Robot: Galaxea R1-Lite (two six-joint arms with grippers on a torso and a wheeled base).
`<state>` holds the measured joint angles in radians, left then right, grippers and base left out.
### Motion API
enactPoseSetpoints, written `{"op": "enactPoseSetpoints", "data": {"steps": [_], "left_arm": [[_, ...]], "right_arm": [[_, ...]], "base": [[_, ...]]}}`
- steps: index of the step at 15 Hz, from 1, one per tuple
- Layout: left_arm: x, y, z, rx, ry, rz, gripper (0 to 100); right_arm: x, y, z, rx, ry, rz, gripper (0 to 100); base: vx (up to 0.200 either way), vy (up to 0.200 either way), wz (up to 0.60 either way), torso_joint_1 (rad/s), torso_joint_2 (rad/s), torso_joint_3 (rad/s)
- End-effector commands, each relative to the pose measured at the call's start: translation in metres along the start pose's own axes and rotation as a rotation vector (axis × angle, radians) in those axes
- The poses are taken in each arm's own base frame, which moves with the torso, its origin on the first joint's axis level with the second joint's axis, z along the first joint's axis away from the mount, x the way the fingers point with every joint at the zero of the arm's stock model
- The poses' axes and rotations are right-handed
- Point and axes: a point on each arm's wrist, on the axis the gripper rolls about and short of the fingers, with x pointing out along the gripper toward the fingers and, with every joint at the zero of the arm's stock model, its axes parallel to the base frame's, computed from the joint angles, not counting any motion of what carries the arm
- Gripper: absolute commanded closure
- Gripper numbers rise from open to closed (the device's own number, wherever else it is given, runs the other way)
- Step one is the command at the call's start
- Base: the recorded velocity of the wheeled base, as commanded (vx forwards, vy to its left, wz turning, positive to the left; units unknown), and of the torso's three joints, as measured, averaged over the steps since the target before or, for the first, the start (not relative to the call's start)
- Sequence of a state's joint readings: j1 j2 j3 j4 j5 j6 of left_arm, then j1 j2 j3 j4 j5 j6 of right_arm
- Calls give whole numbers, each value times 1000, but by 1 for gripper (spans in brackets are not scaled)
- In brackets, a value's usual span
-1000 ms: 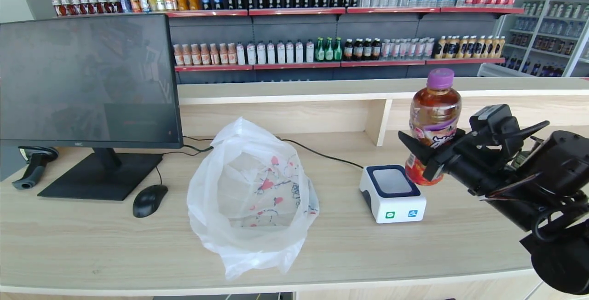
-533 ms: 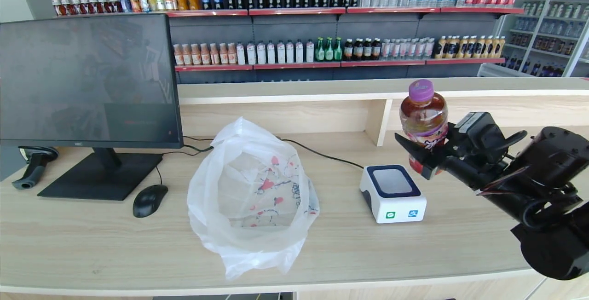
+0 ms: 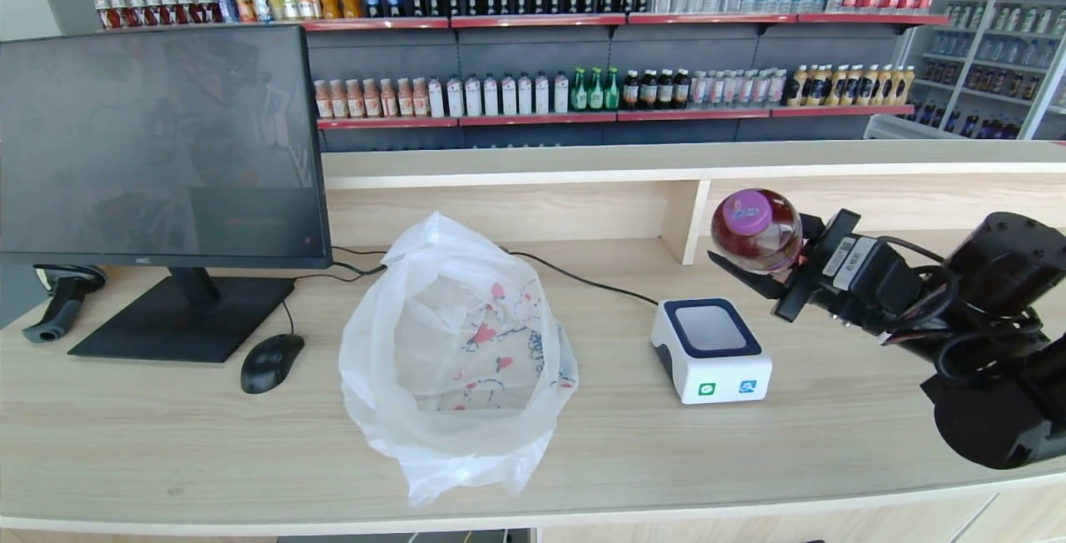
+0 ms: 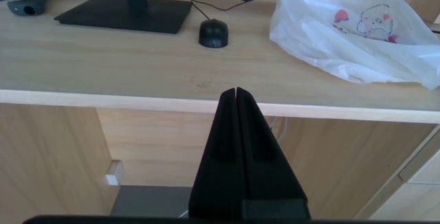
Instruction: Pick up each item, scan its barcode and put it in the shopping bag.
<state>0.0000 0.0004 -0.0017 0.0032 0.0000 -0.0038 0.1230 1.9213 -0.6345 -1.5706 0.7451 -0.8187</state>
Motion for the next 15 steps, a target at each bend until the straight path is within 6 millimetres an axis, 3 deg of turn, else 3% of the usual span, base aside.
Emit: {"op": "enactPoseSetpoints", "data": {"steps": [1, 8, 15], "left_arm": [[0, 0, 0, -1, 0, 0, 100], [0, 0, 0, -1, 0, 0, 100], [0, 0, 0, -1, 0, 0, 100]], "right_arm": [[-1, 11, -12, -14, -14, 61, 100], [11, 1, -18, -97, -129, 106, 100], [16, 15, -24, -139, -165, 157, 100]], "base": [[0, 0, 0, 0, 0, 0], [0, 0, 0, 0, 0, 0], [0, 0, 0, 0, 0, 0]]}}
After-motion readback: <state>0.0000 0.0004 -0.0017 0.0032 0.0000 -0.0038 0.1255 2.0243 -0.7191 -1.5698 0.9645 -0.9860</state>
